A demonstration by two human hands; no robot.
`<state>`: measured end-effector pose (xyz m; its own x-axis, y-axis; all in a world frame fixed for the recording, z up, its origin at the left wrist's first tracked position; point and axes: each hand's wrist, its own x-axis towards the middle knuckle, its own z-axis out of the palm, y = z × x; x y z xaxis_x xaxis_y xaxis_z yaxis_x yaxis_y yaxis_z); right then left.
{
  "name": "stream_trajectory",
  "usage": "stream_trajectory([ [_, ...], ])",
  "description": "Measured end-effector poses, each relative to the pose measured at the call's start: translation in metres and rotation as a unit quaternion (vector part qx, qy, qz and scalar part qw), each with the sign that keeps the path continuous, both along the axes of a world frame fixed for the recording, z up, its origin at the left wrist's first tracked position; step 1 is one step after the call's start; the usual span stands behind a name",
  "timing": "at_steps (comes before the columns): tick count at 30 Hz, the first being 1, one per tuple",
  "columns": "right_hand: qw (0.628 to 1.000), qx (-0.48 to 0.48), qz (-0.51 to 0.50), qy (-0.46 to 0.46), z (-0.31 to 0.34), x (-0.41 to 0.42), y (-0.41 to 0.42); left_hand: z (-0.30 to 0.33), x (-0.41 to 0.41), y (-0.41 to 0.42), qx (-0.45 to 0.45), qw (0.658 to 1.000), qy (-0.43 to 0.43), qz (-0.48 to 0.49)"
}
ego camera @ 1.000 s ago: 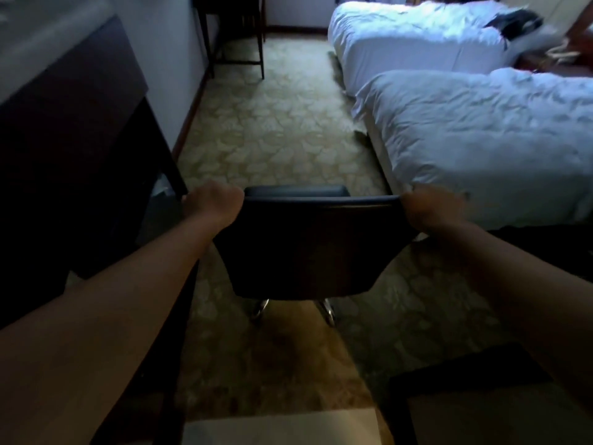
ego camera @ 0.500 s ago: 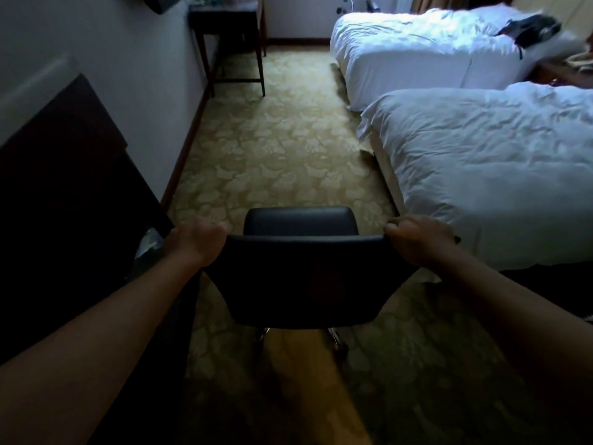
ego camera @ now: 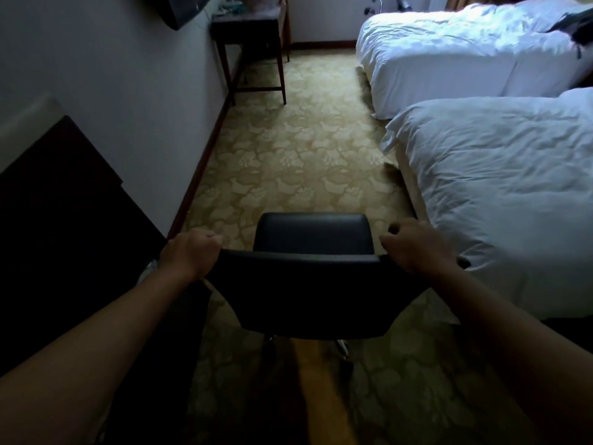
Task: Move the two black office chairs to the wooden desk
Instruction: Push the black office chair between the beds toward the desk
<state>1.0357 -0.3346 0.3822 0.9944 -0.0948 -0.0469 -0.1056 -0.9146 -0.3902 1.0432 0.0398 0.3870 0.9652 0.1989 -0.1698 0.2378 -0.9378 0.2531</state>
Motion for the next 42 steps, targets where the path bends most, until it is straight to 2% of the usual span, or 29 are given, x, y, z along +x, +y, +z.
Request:
stream_trajectory([
  [2, 0.994, 0.009, -0.039, -0.106, 0.001, 0.002, 0.000, 0.001, 0.011, -0.004, 0.001, 1.000, -0.002, -0.005],
  [6, 0.998, 0.018, -0.032, -0.045, 0.004, 0.038, -0.005, 0.001, 0.046, -0.012, -0.019, 1.000, -0.022, 0.006],
  [15, 0.995, -0.024, -0.084, -0.051, -0.003, 0.147, -0.008, 0.004, 0.161, -0.014, -0.034, 0.999, -0.015, -0.027],
  [21, 0.992, -0.024, -0.112, -0.045, -0.002, 0.212, -0.018, 0.002, 0.234, -0.039, 0.008, 0.997, -0.018, -0.074],
  [24, 0.989, -0.032, -0.134, -0.048, 0.002, 0.245, -0.023, -0.001, 0.267, -0.048, 0.009, 0.997, 0.001, -0.071],
  [29, 0.988, -0.044, -0.139, -0.053, 0.009, 0.297, -0.022, 0.005, 0.324, -0.048, -0.058, 0.997, 0.024, -0.052],
  [35, 0.985, -0.019, -0.166, -0.048, 0.014, 0.360, -0.024, 0.012, 0.404, -0.056, -0.052, 0.993, 0.086, -0.064],
  [40, 0.983, -0.015, -0.157, -0.089, 0.009, 0.426, -0.040, 0.011, 0.466, -0.070, -0.069, 0.997, 0.038, -0.018],
  [42, 0.982, -0.016, -0.151, -0.111, 0.008, 0.455, -0.047, 0.013, 0.490, -0.080, -0.070, 0.996, 0.048, -0.016],
])
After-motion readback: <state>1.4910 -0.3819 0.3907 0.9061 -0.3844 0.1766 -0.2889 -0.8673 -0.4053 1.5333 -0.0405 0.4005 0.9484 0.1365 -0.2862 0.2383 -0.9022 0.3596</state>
